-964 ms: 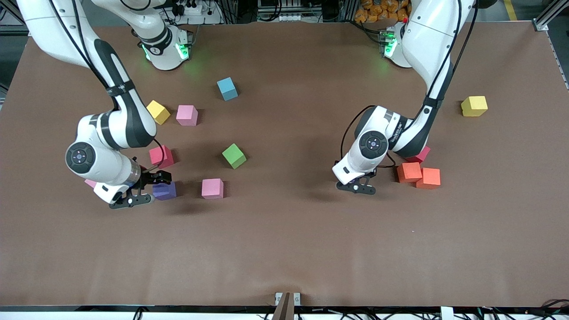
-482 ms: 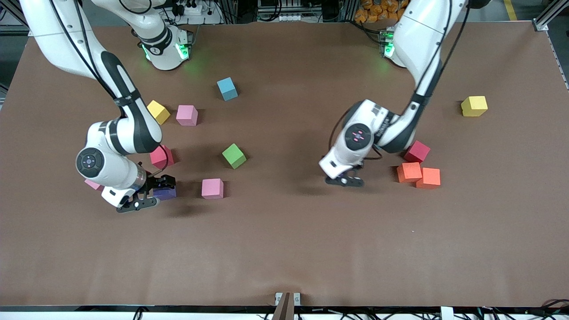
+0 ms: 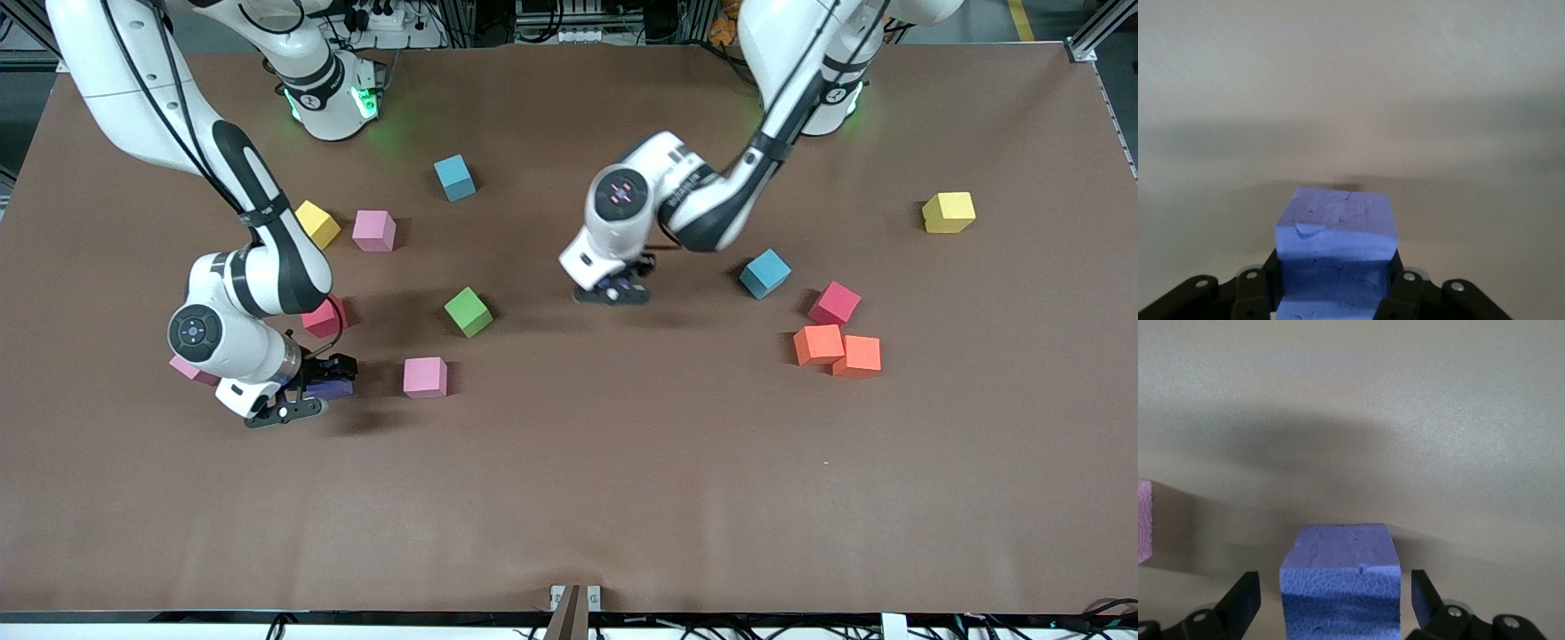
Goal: Form number 2 with 11 blocks
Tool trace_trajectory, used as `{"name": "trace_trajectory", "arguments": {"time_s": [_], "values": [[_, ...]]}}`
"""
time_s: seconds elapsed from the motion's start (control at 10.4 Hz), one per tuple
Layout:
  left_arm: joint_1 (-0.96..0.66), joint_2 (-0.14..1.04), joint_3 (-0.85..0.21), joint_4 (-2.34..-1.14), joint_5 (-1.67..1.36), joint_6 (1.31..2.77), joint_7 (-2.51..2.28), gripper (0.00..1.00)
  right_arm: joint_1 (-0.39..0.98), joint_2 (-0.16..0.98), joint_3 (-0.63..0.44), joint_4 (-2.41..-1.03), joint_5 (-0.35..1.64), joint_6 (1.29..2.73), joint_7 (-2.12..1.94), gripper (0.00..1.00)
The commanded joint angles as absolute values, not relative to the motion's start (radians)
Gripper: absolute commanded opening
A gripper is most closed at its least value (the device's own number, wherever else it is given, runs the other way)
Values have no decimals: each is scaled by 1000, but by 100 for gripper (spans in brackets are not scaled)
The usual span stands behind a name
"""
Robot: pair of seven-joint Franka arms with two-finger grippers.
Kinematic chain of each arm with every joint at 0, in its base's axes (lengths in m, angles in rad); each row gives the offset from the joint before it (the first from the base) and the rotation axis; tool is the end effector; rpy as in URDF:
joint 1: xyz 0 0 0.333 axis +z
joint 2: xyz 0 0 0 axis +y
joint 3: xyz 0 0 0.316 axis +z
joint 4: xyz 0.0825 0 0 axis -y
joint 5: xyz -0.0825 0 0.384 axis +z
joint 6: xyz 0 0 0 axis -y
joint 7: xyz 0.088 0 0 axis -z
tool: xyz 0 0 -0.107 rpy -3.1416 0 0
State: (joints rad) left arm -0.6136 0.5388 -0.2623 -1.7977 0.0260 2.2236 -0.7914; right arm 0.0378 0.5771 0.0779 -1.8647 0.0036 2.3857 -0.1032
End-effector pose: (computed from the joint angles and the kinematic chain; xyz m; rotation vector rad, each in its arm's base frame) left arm 0.4219 -0.4863 0.2494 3.1234 -0.1125 -0.2328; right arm 0.6301 0.0709 0.2014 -3.0794 -0.3164 0.0848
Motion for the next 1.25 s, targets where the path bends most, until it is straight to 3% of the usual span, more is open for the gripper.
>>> {"name": "trace_trajectory", "arguments": {"time_s": [0.0,0.29,0.48,0.67,0.96,1.16], "values": [[-650,529,-296,-1818,52,2214,-865,35,21,588,83,-1864,18,2398,-124,93],[-710,557,-345,-1821,52,2215,-1006,35,25,583,83,-1861,18,2384,-121,42],[-725,571,-394,-1835,52,2220,-1083,36,34,568,84,-1850,18,2356,-120,26],[-750,578,-397,-1871,52,2267,-1106,36,35,536,84,-1822,18,2303,-120,17],[-770,600,-399,-1891,52,2321,-1161,36,40,496,86,-1824,18,2277,-121,18],[-770,598,-399,-1907,52,2319,-1212,43,57,444,90,-1824,20,2215,-121,19]]}}
